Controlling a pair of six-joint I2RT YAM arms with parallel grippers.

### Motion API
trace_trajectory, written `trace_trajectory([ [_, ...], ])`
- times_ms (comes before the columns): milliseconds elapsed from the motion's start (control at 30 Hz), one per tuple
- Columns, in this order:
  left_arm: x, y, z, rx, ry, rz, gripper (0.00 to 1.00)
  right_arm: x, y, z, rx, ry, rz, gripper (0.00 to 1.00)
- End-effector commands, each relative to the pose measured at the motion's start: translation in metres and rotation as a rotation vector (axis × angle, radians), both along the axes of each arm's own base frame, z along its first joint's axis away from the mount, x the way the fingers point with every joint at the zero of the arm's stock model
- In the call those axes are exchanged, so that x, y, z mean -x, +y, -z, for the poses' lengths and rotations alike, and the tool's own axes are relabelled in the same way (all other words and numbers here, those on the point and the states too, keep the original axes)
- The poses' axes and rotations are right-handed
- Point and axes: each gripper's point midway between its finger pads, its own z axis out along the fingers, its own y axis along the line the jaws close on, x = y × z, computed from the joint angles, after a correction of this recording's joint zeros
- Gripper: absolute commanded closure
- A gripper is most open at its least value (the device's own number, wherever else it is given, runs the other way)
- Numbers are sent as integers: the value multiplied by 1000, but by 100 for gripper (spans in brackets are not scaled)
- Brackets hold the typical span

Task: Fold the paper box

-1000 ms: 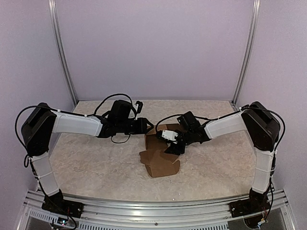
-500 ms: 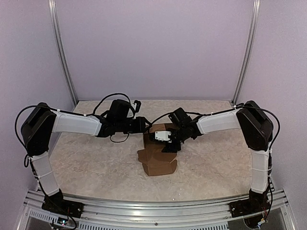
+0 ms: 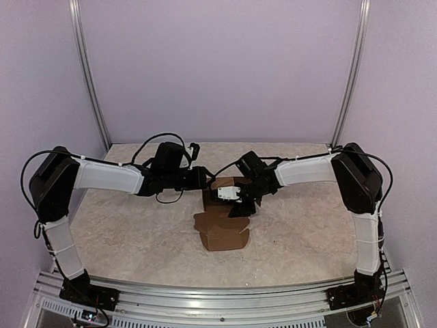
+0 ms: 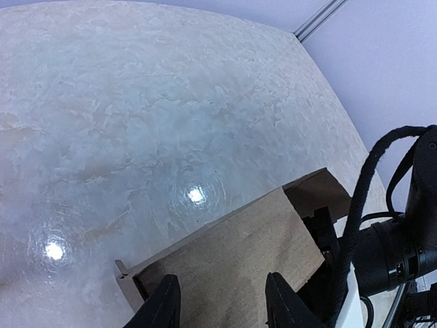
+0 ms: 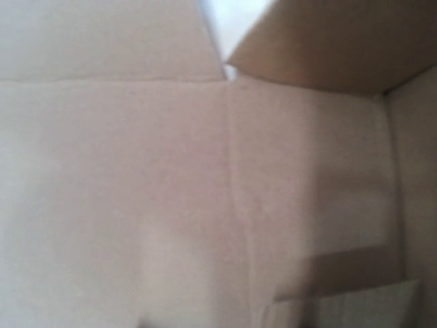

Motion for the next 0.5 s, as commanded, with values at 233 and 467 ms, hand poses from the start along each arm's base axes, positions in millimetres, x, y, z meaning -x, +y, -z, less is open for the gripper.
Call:
trace_trajectory([
  [233, 21, 2, 25, -46, 86, 31, 58, 40, -30, 24, 144, 125, -11, 54],
  [467, 18, 2, 17, -52, 61, 38, 58, 51, -43, -83, 29, 11, -16, 45],
])
